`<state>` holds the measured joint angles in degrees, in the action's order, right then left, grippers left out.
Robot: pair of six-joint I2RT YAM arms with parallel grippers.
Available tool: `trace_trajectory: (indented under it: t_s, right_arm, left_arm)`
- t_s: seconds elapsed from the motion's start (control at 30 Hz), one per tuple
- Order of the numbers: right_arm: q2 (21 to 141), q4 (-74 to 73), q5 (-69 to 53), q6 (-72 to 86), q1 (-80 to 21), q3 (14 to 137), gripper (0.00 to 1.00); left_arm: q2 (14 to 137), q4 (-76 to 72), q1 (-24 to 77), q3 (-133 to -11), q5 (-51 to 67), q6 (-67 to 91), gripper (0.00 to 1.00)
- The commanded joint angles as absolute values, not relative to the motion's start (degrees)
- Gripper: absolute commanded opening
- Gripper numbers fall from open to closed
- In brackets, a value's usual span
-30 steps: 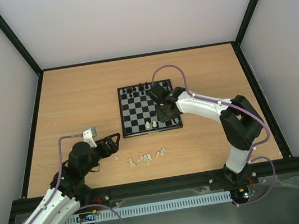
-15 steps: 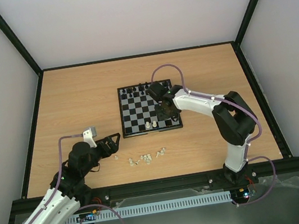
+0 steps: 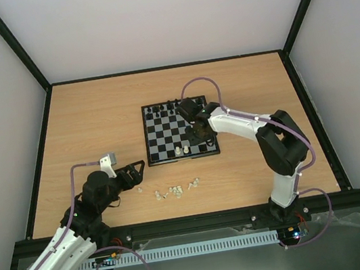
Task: Set up the chess pieces on the board
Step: Place the chess piece on the chessboard, then pick up the chess piece at the center of the board.
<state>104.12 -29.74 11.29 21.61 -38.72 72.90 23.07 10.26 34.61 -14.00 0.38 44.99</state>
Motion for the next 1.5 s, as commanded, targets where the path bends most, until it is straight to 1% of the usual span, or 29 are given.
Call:
trace_trajectory:
  t_s: [0.0, 0.07, 0.17, 0.33, 0.4, 0.5, 0.53, 0.67, 0.77, 0.9, 1.47]
  right_arm:
    - [98.1, -32.4, 8.2, 21.4, -39.0, 74.1, 0.29]
    - [94.6, -32.2, 6.6, 21.4, -40.1, 73.2, 0.32]
    - [89.7, -32.5, 5.5, 21.6, -42.7, 70.8, 0.32]
    - [83.7, -30.7, 2.6, 23.8, -48.0, 62.6, 0.31]
    - [83.1, -29.7, 1.9, 24.9, -50.7, 59.4, 0.31]
    - [83.7, -28.4, 1.4, 26.4, -55.7, 56.5, 0.3]
    - [84.2, -28.0, 1.6, 27.0, -56.8, 55.9, 0.28]
    - [86.8, -27.5, 3.2, 28.6, -59.7, 55.0, 0.28]
    - [89.3, -27.7, 4.2, 29.2, -60.7, 55.3, 0.31]
    - [91.2, -27.7, 4.5, 29.4, -61.4, 55.3, 0.32]
    - [93.5, -27.7, 4.5, 30.4, -62.5, 54.3, 0.29]
  left_arm:
    - [23.3, 10.3, 34.7, -13.3, 0.0, 44.4, 0.99]
    - [23.4, 10.2, 34.7, -13.3, -0.1, 44.4, 1.0]
    - [23.7, 10.1, 34.7, -13.7, -0.2, 44.3, 1.0]
    - [24.1, 10.0, 34.7, -14.3, -0.6, 44.2, 1.0]
    - [24.4, 9.8, 34.7, -14.3, -0.8, 44.3, 1.0]
    - [25.1, 9.3, 34.7, -14.4, -0.8, 44.4, 0.99]
    - [25.2, 9.2, 34.7, -14.4, -0.7, 44.4, 0.99]
    - [25.6, 9.1, 34.8, -14.7, -0.6, 44.4, 0.99]
    - [25.4, 9.4, 34.7, -14.8, -0.5, 44.5, 0.99]
    - [24.9, 10.1, 34.7, -14.9, -0.5, 44.6, 1.0]
    - [23.4, 11.1, 34.7, -14.4, -0.5, 44.7, 0.99]
